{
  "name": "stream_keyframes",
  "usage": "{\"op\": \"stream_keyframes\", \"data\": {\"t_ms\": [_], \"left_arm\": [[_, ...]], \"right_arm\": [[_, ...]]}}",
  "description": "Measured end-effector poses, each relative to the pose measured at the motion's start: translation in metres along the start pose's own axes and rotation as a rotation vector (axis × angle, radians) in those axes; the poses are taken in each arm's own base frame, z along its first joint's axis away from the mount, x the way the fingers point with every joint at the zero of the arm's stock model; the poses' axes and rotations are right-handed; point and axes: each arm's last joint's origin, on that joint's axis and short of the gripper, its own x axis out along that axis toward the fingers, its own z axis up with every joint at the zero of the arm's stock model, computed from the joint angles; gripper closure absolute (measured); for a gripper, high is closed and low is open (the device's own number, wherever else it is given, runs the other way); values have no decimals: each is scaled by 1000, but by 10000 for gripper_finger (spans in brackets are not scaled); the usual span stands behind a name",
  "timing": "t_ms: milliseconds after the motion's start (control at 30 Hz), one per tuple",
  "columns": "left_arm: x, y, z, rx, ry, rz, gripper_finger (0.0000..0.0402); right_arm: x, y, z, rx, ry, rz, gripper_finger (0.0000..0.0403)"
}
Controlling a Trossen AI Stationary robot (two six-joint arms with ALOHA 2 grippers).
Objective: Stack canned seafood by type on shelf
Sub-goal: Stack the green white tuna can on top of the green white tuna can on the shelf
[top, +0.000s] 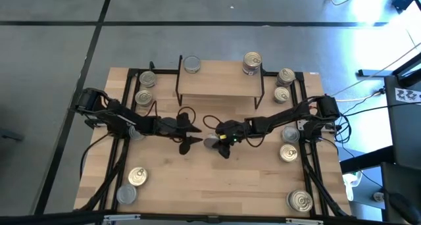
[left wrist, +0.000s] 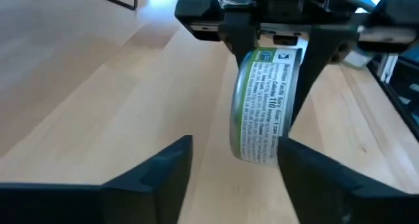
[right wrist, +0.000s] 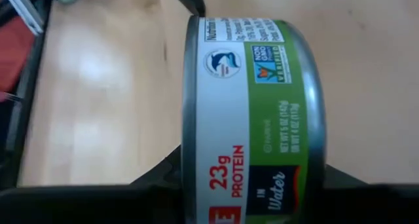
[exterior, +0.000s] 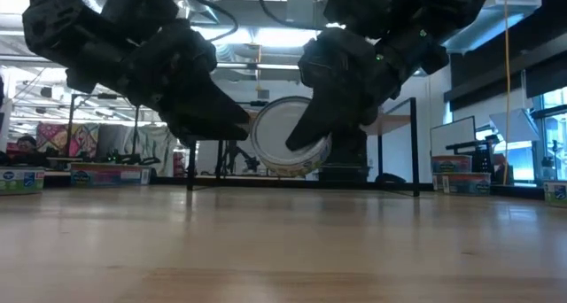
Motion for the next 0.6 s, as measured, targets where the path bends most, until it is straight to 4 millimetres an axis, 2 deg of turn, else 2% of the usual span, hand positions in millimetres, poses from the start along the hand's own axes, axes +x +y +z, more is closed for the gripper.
{"op": "stream_keyframes", "data": {"t_ms": [133, 333, 600], "left_arm": [[0, 0, 0, -50, -1, -2, 146], [0, -3, 2, -101, -11, -29, 139], [8, -20, 13, 26, -48, -78, 139]], "right_arm": [[0, -1, 0, -52, 0, -7, 272], [0, -1, 2, -103, -23, -13, 272], [-1, 5, 10, -134, -104, 36, 272]]}}
